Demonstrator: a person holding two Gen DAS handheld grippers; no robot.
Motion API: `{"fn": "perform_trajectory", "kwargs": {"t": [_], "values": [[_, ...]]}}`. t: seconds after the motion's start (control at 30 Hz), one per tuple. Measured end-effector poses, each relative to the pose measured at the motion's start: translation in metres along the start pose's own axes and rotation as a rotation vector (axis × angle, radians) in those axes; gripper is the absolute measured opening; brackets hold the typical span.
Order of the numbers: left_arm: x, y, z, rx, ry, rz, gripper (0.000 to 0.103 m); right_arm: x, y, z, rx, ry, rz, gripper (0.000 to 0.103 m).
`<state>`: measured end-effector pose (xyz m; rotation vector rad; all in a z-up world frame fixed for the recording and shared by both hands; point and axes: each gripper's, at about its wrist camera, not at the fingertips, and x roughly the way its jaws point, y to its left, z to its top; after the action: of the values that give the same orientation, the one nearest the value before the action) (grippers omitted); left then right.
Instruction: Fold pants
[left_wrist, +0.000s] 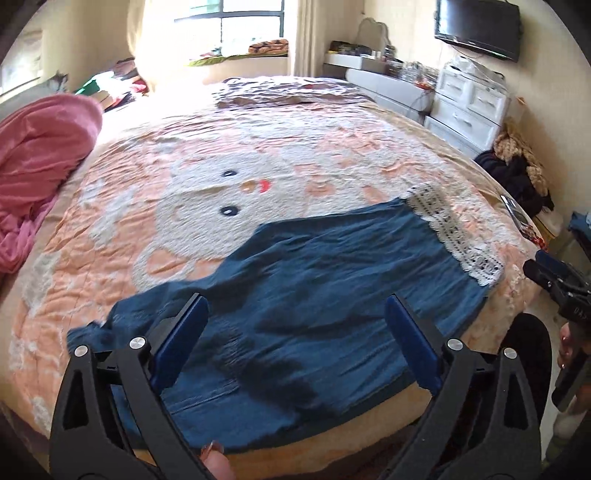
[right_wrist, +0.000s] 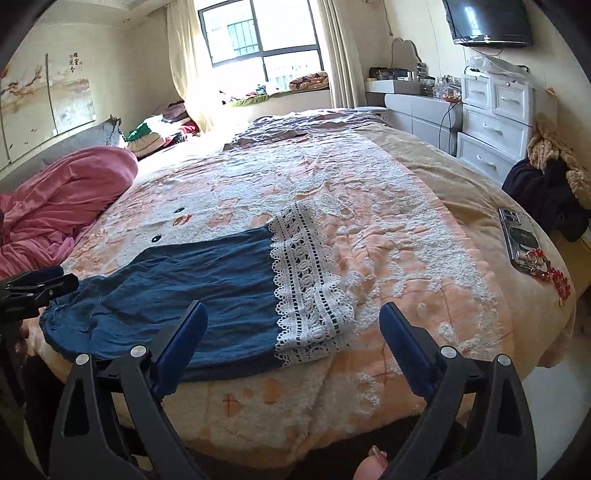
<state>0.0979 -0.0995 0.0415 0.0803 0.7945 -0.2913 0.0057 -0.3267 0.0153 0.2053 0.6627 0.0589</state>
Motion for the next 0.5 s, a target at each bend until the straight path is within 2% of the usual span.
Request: {"fn": "perform_trajectory", "kwargs": {"t": [0.23,0.5], "values": [[0.045,-0.057,0.04,0.123,0.033,-0.078,0.09,0.009,-0.016,-0.011,0.07,0.03,0.023,0.094],[0.103,-0.097,0.08,0.22,0.086,-0.14,0.09,0.034,-0.031,-0.018,0.151,0.063,0.036,0.094]]}}
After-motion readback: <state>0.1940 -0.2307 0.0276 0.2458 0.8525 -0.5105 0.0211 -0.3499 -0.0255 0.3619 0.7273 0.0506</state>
